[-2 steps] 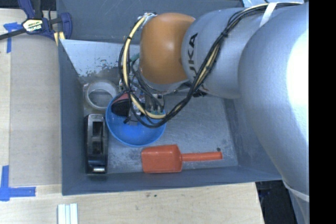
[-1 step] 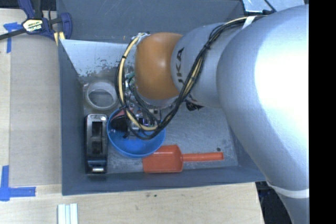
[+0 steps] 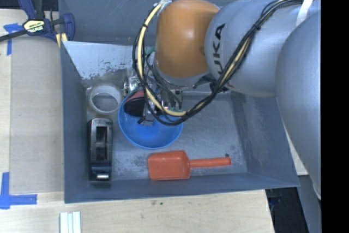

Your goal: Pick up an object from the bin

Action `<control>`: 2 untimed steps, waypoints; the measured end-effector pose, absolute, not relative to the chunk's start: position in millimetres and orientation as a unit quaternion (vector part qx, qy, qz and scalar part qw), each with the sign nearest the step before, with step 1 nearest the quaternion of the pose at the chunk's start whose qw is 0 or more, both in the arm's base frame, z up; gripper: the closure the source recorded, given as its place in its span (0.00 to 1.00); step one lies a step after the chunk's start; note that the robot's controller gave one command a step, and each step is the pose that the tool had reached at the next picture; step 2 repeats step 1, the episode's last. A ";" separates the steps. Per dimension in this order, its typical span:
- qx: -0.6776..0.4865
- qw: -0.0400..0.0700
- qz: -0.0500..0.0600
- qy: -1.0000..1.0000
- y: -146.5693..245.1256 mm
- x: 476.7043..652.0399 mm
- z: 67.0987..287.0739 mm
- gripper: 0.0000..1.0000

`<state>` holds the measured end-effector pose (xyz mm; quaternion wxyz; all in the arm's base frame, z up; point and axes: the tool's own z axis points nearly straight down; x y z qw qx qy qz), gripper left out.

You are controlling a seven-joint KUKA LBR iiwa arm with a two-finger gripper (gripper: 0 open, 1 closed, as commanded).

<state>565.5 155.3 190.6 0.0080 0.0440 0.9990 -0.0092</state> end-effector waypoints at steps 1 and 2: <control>0.037 -0.001 -0.014 0.999 163.2 563.0 102.1 1.00; 0.037 -0.001 -0.014 0.999 163.2 563.0 102.1 1.00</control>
Offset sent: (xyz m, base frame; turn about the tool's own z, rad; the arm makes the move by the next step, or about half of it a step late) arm 0.0015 -0.0001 -0.0272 0.0510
